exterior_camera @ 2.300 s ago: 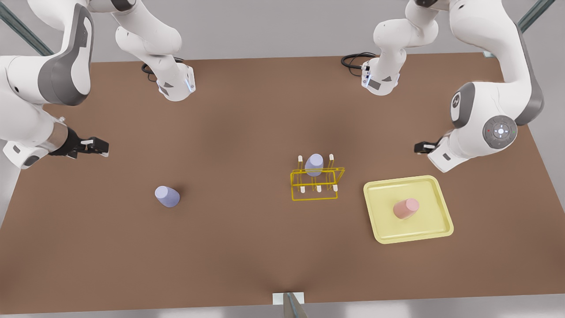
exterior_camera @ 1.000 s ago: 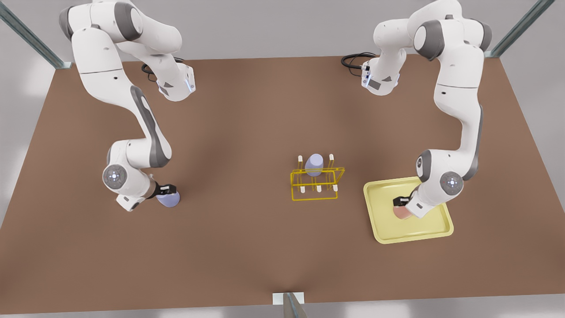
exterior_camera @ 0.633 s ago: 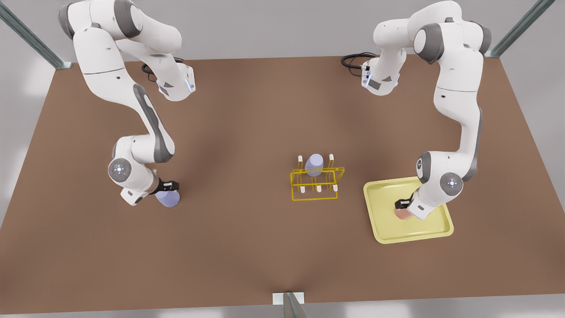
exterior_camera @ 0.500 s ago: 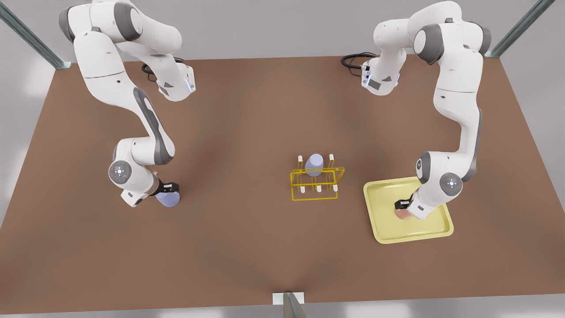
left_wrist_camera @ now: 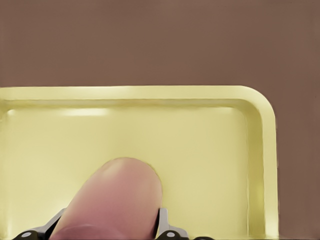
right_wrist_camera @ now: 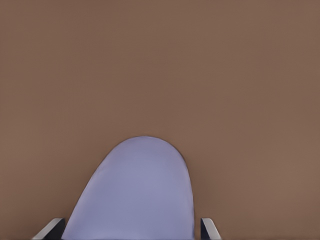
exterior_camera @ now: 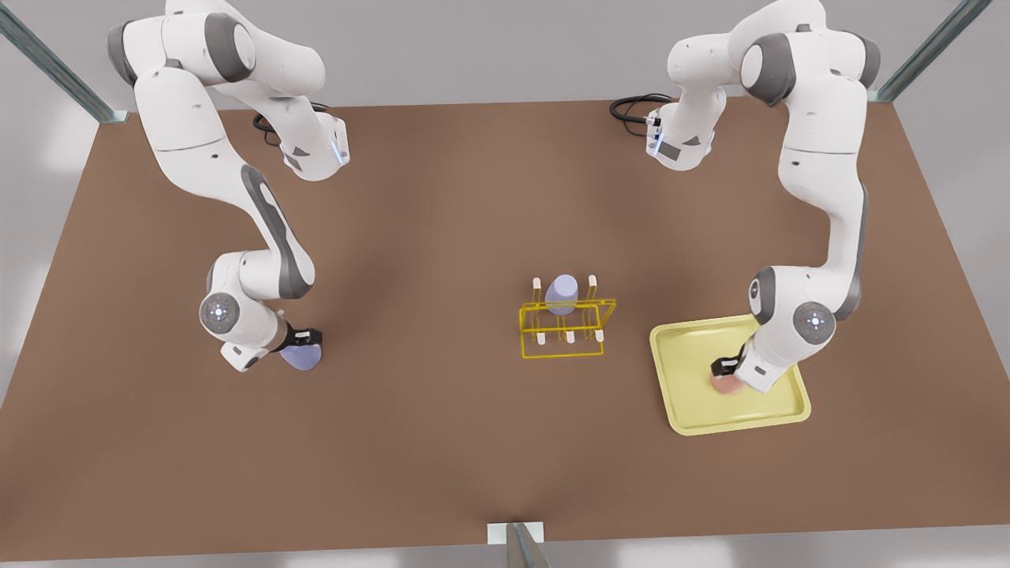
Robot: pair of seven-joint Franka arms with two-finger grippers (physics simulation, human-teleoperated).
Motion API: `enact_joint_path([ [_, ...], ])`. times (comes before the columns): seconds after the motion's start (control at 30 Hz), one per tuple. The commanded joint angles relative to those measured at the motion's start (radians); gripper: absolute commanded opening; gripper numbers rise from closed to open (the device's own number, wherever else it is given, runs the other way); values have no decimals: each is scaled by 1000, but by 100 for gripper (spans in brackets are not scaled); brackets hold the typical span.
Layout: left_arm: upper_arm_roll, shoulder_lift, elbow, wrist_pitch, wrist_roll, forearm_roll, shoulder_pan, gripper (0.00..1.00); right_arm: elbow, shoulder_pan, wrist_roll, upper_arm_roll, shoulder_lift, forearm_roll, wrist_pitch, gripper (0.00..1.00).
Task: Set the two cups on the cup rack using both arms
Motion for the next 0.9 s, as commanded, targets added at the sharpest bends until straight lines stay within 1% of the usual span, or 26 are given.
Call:
enact_joint_path([
  [0.0,-2,-53,0,-127,-18,-7,-24,83,1,-1,0,0,3,2,2,100],
  [0.1,-17,-122,0,-213,-82,-8,-70,83,2,-1,0,0,12,2,2,100],
  [0.2,-108,-177,1,-250,-292,-43,-102,83,6,-1,0,-2,15,2,2,100],
  [0.23,-114,-177,3,-250,-344,-43,-119,83,6,-1,0,-2,15,2,2,100],
  [0.3,-177,-159,21,-256,-455,-42,-135,83,6,-1,0,-2,16,2,2,100],
  [0.37,-183,-144,98,-336,-535,-40,-171,83,6,-1,0,-2,16,2,-4,99],
  [0.5,-183,-131,113,-337,-662,-43,-277,84,-1,-1,0,-2,9,2,-18,99],
  [0.53,-183,-131,113,-368,-680,-43,-294,84,-2,-1,0,0,9,2,-21,99],
  [0.6,-194,-118,113,-368,-701,-42,-297,84,-2,-2,-3,0,10,2,-23,93],
  [0.73,-204,-87,112,-362,-713,-40,-296,84,-1,-4,-9,0,7,2,-35,87],
  [0.77,-204,-87,112,-362,-713,-40,-296,88,2,-4,-9,0,7,2,-35,84],
  [0.8,-204,-87,112,-362,-711,-39,-296,100,6,-5,-11,0,7,2,-41,79],
  [0.87,-204,-87,113,-362,-711,-40,-293,100,10,-11,-14,-2,6,2,-47,78],
])
